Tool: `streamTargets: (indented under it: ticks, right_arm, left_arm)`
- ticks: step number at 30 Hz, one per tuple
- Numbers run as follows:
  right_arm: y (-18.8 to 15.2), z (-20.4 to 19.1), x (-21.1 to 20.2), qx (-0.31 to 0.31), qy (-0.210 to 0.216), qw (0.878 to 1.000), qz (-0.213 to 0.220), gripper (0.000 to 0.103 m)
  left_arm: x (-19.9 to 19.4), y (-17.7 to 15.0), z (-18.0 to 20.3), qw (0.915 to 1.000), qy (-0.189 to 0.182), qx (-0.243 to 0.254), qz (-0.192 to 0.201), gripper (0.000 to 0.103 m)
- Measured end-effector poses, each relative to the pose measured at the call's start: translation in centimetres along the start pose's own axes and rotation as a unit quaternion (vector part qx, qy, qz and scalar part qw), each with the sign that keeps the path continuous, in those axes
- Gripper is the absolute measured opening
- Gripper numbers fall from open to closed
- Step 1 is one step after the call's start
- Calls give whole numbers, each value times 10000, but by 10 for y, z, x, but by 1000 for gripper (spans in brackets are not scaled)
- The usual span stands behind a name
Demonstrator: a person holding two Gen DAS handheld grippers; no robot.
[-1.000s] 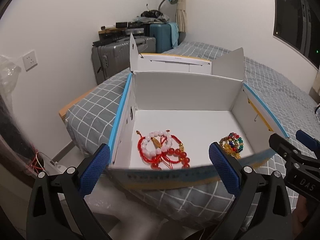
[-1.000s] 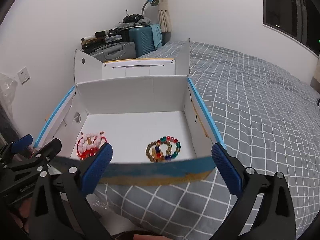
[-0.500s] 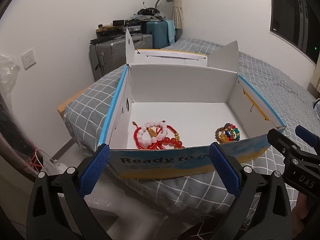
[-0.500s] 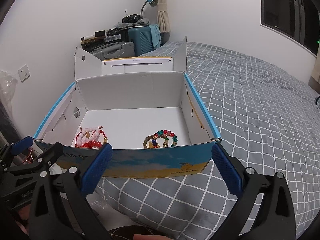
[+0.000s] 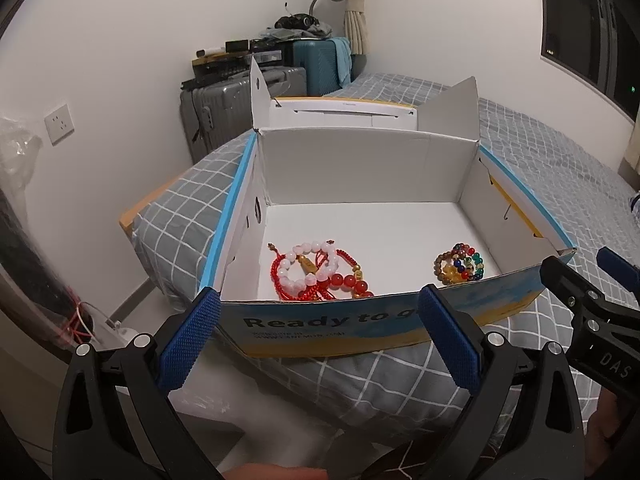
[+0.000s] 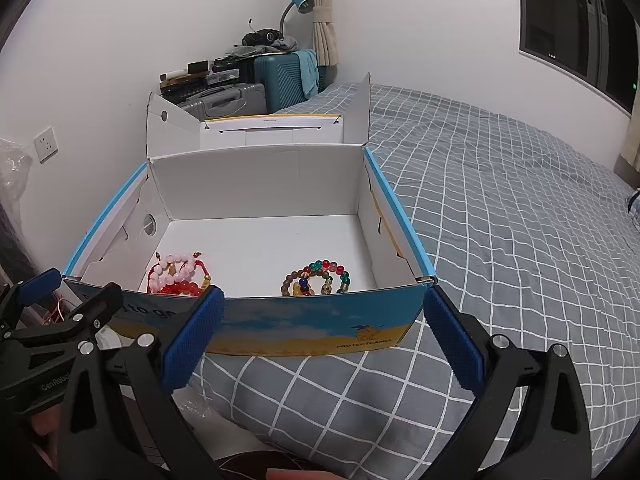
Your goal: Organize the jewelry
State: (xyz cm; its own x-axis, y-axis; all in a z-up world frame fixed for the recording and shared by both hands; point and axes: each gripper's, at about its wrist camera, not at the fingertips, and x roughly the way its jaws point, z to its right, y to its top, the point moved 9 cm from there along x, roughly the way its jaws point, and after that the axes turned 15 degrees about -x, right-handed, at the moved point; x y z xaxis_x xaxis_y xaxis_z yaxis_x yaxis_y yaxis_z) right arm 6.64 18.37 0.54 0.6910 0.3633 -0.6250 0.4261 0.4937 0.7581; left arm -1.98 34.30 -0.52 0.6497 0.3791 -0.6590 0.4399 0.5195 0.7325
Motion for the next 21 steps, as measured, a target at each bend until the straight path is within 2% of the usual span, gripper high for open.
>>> streamTargets:
  ticks: [21]
  right_arm:
    - [0,1,0,-4,-7,10000,-2,95]
  left_arm:
    - [-7,4,1,9999,-88,-56,96,97]
